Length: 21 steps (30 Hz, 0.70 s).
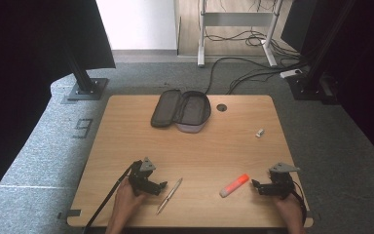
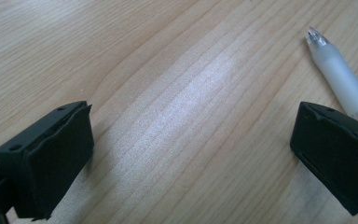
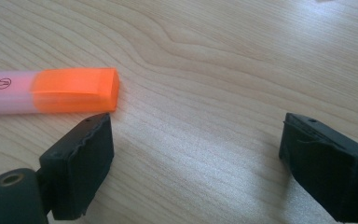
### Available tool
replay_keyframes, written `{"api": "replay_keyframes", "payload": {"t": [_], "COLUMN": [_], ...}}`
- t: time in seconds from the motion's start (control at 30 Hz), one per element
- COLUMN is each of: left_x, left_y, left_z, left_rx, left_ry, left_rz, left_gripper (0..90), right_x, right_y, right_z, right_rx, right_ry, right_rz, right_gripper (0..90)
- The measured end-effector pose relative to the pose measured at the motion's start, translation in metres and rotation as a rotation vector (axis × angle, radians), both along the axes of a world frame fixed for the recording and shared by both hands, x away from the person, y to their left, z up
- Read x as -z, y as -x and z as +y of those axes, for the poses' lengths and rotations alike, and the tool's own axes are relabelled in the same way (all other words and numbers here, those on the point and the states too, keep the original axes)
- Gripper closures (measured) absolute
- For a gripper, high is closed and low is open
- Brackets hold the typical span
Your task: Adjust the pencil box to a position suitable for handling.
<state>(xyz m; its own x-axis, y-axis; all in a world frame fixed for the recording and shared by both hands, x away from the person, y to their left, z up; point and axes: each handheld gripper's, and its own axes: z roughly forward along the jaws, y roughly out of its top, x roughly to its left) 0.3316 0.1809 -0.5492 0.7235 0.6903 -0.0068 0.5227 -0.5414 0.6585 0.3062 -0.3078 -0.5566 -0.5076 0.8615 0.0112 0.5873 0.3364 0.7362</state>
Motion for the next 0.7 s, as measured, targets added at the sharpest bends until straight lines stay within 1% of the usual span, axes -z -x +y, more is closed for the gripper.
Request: {"api": "replay_keyframes", "payload": {"t": [0.27, 0.3, 0.4, 0.7], "left_x": [-0.0001, -0.0002, -0.0005, -0.0005], "left_y": [-0.0013, -0.0023, -0.0042, -0.0063], "left_z": [0.0009, 0.0020, 0.0037, 0.0052], "left_rx": [-0.006, -0.018, -0.029, -0.022], "left_ry": [0.002, 0.006, 0.010, 0.009], "left_rz": [0.001, -0.004, -0.006, -0.006], "left_gripper": [0.2, 1.1, 2.9, 2.4], "right_x": [0.0000, 0.0000, 0.0000, -0.0001], "right_y": [-0.0001, 0.0000, 0.0000, -0.0001], "right_z": [0.0000, 0.0000, 0.0000, 0.0000], "right_rx": [0.000, 0.000, 0.000, 0.000], "right_ry": [0.000, 0.000, 0.000, 0.000], "right_rz": [0.000, 0.000, 0.000, 0.000], "right_gripper": [9.7, 9.7, 9.7, 9.7]}}
